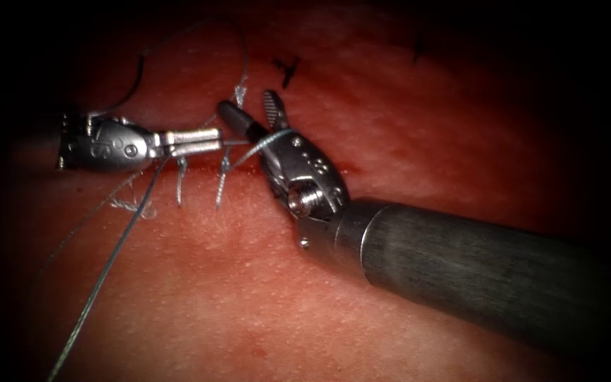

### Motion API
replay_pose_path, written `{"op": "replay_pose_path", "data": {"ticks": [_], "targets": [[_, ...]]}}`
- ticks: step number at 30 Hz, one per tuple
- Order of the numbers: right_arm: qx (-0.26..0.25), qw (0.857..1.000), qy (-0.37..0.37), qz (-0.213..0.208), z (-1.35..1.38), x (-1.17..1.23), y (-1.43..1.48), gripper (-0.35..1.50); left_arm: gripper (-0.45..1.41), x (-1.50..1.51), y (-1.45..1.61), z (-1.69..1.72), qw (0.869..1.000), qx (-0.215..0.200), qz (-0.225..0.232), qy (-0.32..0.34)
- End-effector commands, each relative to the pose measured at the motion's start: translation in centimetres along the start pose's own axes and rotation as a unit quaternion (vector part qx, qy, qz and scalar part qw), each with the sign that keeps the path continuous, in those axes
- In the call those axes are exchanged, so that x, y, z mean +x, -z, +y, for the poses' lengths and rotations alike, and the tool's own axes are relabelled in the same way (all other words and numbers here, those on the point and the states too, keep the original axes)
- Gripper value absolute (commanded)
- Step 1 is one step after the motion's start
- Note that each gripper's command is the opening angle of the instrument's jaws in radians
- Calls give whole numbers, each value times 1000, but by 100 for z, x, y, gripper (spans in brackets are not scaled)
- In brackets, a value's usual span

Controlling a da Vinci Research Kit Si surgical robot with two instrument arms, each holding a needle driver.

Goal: Wound Closure

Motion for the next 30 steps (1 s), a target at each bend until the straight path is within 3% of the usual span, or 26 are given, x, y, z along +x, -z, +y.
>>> {"op": "replay_pose_path", "data": {"ticks": [1, 7, 9, 10, 24, 30], "targets": [[7, 1000, -2, -5, -10, -7, -16, 48, -45, -4, -8, -2, 1000, 0, 1, -2], [4, 1000, -11, -9, -8, -11, -28, 28, -45, -6, -6, 0, 1000, -3, -1, -3], [4, 1000, -13, -9, -7, -11, -28, 4, -45, -6, -4, 0, 1000, -3, 0, -4], [5, 1000, -12, -9, -7, -14, -24, -35, -45, -6, -3, 0, 1000, -4, 0, -3], [-3, 1000, -17, -3, -24, -10, -2, -35, -45, -8, 0, 0, 1000, -6, 2, -4], [7, 1000, 17, 12, -38, -2, 12, -35, -45, -17, 9, -14, 1000, 0, -28, -6]]}}
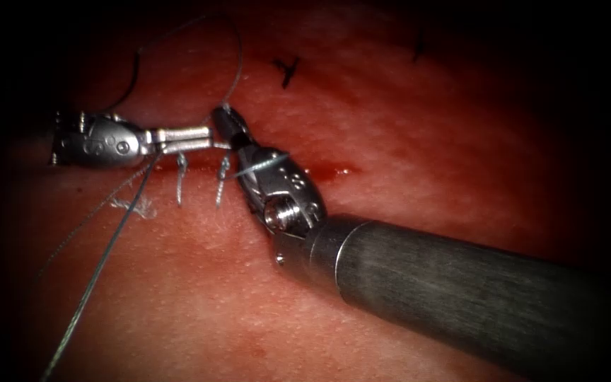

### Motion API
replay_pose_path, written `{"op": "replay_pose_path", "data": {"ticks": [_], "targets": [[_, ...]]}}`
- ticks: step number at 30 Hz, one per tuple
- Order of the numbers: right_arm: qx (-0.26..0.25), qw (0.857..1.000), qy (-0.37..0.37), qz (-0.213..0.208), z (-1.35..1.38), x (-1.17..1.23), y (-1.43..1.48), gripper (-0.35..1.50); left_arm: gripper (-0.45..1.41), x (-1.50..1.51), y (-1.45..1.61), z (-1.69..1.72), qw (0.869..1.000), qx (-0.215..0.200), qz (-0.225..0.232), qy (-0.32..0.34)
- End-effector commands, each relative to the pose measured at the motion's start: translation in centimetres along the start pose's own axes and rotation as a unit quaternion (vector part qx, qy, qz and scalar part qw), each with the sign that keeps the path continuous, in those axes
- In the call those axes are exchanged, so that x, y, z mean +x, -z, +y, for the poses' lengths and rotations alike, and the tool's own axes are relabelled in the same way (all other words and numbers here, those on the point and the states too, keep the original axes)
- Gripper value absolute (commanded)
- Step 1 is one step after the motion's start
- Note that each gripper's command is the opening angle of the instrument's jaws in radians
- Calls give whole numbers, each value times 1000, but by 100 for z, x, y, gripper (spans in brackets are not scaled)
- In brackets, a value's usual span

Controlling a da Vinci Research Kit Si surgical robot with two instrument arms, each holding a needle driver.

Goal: Wound Closure

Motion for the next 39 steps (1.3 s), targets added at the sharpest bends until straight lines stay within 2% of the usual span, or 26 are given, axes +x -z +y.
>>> {"op": "replay_pose_path", "data": {"ticks": [1, 4, 7, 9, 10, 14, 20, 21, 23, 27, 39], "targets": [[5, 1000, 20, 8, -8, 2, -2, -35, -45, -7, -3, -10, 1000, 6, -19, 21], [5, 999, 29, 10, -9, -2, 2, -35, -45, -20, 5, -35, 997, 21, -48, 50], [6, 999, 30, 11, -9, -5, 4, -35, -45, -27, 5, -46, 996, 21, -62, 60], [7, 999, 31, 13, -9, -8, 5, -35, -45, -35, 3, -57, 993, 23, -79, 79], [8, 999, 33, 11, -10, -11, 7, -35, -45, -44, -2, -69, 991, 14, -102, 85], [10, 999, 36, 4, -11, -19, 12, -35, -45, -56, -14, -92, 987, 8, -124, 97], [16, 999, 41, -4, -9, -28, 28, -35, -45, -68, -27, -127, 986, 10, -130, 103], [19, 999, 42, -6, -8, -29, 37, -35, -45, -71, -30, -149, 987, 8, -130, 92], [21, 999, 42, -8, -8, -29, 40, -35, -45, -72, -31, -156, 988, 11, -127, 88], [33, 998, 48, -12, -12, -34, 51, -35, -45, -73, -34, -194, 989, 23, -112, 89], [56, 996, 67, -15, -21, -37, 61, -35, -45, -83, -38, -237, 989, 33, -109, 90]]}}
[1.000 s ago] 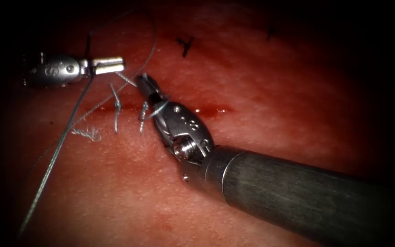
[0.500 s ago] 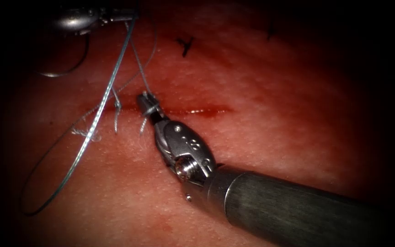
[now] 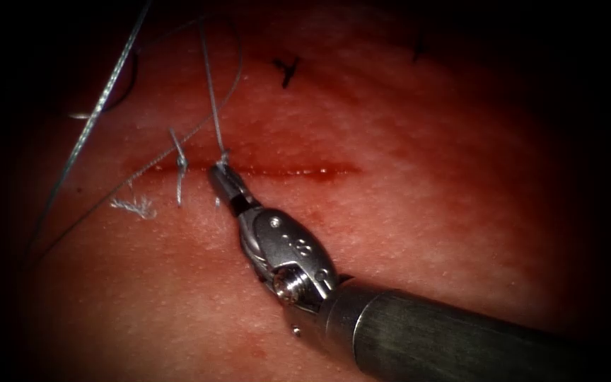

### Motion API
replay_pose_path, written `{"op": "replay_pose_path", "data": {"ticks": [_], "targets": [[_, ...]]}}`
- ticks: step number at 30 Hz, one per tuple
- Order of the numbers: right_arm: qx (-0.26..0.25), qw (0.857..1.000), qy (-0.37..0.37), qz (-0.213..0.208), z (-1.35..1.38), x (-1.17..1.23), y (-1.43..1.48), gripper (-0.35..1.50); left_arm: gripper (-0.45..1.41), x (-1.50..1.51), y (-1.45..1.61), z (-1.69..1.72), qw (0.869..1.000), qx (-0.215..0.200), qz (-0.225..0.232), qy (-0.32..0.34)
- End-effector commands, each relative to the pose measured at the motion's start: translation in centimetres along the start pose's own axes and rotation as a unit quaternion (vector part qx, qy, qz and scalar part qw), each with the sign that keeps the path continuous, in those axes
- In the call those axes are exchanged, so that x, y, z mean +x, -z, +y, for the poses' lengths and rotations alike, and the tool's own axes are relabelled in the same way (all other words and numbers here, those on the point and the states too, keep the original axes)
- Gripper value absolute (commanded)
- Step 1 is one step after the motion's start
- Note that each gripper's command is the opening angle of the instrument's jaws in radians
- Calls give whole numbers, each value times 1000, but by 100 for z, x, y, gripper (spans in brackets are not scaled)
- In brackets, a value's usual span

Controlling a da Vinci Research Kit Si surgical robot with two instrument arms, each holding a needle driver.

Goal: Wound Closure

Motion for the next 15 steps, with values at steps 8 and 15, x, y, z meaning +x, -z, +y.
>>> {"op": "replay_pose_path", "data": {"ticks": [8, 15], "targets": [[19, 999, 39, 3, -7, -16, 12, -35, -45, 0, -19, -25, 999, 30, -13, -39], [29, 998, 55, 5, -7, -27, 27, -35, -45, -2, -27, -23, 996, 46, -25, -73]]}}
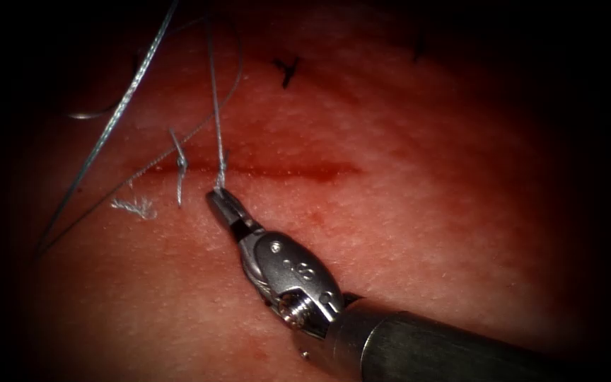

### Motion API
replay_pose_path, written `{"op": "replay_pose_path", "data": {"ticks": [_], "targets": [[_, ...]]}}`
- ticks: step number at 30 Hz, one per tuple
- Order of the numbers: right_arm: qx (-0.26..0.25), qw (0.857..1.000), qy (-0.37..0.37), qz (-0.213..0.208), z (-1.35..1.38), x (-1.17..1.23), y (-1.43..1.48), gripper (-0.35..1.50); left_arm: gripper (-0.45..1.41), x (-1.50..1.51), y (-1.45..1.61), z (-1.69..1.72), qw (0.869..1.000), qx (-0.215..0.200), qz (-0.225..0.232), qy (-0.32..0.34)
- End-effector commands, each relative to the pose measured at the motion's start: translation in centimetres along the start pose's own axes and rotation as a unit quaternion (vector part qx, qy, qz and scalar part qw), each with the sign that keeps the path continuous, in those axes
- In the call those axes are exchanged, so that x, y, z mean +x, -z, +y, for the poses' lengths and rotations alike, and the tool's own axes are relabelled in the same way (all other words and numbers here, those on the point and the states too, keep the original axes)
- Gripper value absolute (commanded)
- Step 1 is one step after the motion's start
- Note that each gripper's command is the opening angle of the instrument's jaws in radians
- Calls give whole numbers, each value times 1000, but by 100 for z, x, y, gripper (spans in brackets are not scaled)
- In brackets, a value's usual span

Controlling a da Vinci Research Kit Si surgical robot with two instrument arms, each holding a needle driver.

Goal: Wound Closure

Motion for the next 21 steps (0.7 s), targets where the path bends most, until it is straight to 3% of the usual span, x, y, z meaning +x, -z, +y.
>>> {"op": "replay_pose_path", "data": {"ticks": [1, 6, 9, 14, 21], "targets": [[2, 1000, 0, 1, -3, -2, -6, -35, -45, 1, -10, -7, 1000, 4, -1, -3], [6, 1000, 0, -1, -8, -4, 2, -35, -45, 3, -15, -6, 996, 48, -44, -65], [16, 1000, 1, -2, -13, -5, 6, -35, -45, 4, -20, -6, 984, 71, -85, -137], [38, 998, 40, -10, -26, -12, 17, -35, -45, 6, -27, -7, 969, 82, -116, -203], [59, 996, 56, -20, -35, -19, 32, -35, -45, 5, -29, -12, 959, 86, -130, -238]]}}
